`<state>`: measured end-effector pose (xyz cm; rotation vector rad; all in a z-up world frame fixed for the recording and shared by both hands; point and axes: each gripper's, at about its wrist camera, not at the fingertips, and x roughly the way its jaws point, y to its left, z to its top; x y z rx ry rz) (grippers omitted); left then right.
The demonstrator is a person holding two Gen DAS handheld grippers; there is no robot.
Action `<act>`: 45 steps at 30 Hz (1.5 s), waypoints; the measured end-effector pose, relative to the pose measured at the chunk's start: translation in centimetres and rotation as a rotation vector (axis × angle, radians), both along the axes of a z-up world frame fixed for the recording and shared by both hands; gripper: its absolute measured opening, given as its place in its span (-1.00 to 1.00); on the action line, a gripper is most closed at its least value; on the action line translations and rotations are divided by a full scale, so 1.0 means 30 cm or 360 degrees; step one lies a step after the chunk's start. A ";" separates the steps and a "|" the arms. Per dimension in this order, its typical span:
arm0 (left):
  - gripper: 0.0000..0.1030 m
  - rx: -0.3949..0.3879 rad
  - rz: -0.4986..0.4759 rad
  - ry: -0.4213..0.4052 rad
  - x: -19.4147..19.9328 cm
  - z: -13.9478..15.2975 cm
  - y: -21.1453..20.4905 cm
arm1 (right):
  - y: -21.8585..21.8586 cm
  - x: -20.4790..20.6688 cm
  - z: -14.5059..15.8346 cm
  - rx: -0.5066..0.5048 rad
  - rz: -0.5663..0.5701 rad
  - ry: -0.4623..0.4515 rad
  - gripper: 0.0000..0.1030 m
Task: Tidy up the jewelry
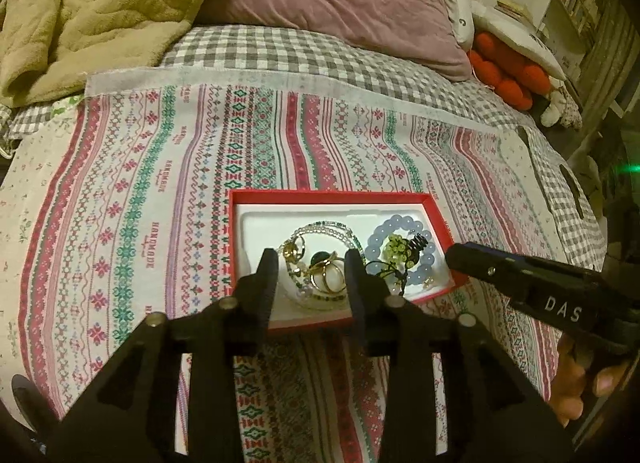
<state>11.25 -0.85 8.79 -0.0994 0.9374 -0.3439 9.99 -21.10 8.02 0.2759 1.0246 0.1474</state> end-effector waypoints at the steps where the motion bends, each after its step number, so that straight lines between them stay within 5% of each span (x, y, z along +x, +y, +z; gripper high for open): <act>1: -0.28 0.0001 0.0010 -0.0002 -0.004 0.006 0.005 | -0.005 -0.003 0.005 0.0004 -0.0003 -0.0005 -0.66; 5: -0.23 0.0020 0.0085 -0.0004 -0.023 0.027 0.025 | -0.026 -0.015 0.025 0.0016 -0.0016 -0.0025 -0.66; 11: 0.24 0.0143 0.0134 0.0010 -0.080 0.033 0.038 | -0.066 -0.056 0.034 0.0028 -0.0040 -0.0013 -0.61; 12: 0.30 0.0152 0.0143 0.0023 -0.093 0.030 0.045 | -0.072 -0.065 0.036 0.0023 -0.0042 -0.0015 -0.49; 15: 0.44 0.0172 0.0163 0.0054 -0.129 0.024 0.064 | -0.088 -0.101 0.047 -0.0018 -0.0067 -0.0047 0.39; 23: 0.99 0.0225 0.0188 0.0121 -0.231 0.006 0.083 | -0.129 -0.197 0.041 -0.0080 -0.0112 -0.0014 0.56; 28: 0.99 0.0322 0.0202 0.0187 -0.288 -0.025 0.068 | -0.138 -0.265 0.015 -0.0138 -0.0138 0.0026 0.75; 45: 0.99 0.0339 0.0207 0.0267 -0.357 -0.079 0.080 | -0.031 -0.373 -0.075 -0.0386 0.0016 0.0129 0.75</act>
